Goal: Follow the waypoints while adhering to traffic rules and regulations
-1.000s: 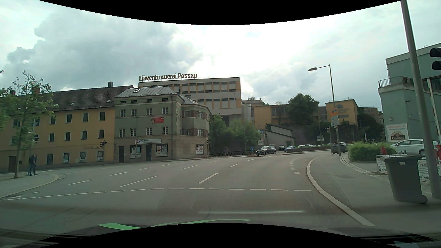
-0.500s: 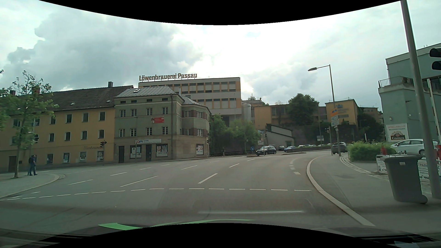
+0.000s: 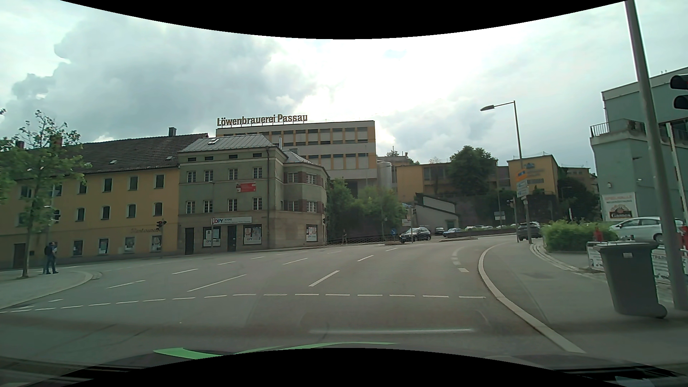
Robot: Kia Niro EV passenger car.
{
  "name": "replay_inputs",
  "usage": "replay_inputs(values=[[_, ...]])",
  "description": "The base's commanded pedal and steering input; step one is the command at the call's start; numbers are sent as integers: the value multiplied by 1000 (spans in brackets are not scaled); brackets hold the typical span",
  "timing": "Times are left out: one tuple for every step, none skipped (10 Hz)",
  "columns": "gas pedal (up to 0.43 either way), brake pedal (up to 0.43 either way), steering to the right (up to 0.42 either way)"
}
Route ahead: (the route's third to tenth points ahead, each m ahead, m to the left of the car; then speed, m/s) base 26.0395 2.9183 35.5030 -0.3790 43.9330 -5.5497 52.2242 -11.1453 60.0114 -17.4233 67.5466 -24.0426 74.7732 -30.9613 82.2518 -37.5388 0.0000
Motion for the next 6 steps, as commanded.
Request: replay_inputs(values=[[0, 354, 31], [0, 354, 31], [0, 354, 31], [0, 360, 31], [0, 354, 31], [0, 354, 31]])
